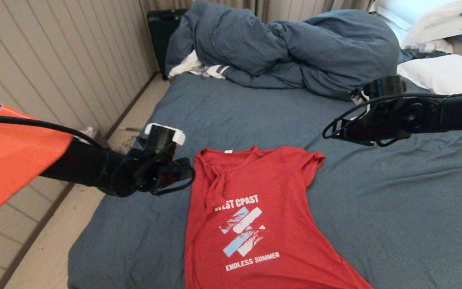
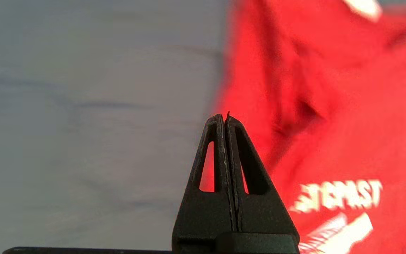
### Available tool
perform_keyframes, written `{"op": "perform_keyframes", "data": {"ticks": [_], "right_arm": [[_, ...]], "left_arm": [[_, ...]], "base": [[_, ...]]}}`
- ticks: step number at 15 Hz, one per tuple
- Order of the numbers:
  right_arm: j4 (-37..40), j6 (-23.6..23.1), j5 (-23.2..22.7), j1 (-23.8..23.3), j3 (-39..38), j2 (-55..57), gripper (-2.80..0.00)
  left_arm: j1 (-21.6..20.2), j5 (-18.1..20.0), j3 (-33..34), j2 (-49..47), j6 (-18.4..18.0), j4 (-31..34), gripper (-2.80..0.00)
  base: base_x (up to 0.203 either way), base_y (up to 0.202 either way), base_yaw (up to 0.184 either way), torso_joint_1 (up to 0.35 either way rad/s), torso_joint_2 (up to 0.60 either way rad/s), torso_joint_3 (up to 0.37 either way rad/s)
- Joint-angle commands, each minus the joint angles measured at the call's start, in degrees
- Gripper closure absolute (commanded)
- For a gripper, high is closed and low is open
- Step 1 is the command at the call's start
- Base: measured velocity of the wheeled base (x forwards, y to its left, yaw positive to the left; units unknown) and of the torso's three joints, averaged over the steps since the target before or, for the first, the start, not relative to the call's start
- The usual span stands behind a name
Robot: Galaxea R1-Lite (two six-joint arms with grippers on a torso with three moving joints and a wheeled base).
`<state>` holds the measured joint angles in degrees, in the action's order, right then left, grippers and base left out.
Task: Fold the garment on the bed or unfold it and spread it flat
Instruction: Fold the red T-shirt
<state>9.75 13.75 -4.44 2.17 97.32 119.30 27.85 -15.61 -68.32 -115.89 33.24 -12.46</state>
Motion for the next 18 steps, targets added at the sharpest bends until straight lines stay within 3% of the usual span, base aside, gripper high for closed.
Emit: {"op": "perform_keyframes", "data": {"ticks": [1, 2, 3, 10, 18], "right_arm": [[0.16, 0.08, 0.12, 0.41, 0.57, 4.8, 0.0], [0.24, 0.0, 0.68, 1.35, 0.71, 6.43, 0.0], [0.22, -0.16, 1.4, 1.82, 0.81, 7.36, -2.8], [0.44, -2.89, 4.57, 2.14, 2.0, 12.53, -2.8], [2.6, -3.22, 4.85, 3.45, 2.79, 15.19, -2.8]], "left_arm": [[-3.71, 1.42, 5.2, 7.32, 0.19, -2.45, 0.0], [-5.25, 2.27, 7.98, 9.58, 0.16, -3.88, 0.0], [-6.01, 2.72, 9.27, 10.48, 0.19, -4.65, 0.0], [-6.15, 2.79, 12.87, 9.11, -0.1, -7.77, 0.0], [-6.06, 2.78, 15.41, 8.14, -2.75, -13.03, 0.0]], "base": [[0.0, 0.0, 0.0, 0.0, 0.0, 0.0], [0.0, 0.0, 0.0, 0.0, 0.0, 0.0], [0.0, 0.0, 0.0, 0.0, 0.0, 0.0], [0.0, 0.0, 0.0, 0.0, 0.0, 0.0], [0.0, 0.0, 0.0, 0.0, 0.0, 0.0]]}}
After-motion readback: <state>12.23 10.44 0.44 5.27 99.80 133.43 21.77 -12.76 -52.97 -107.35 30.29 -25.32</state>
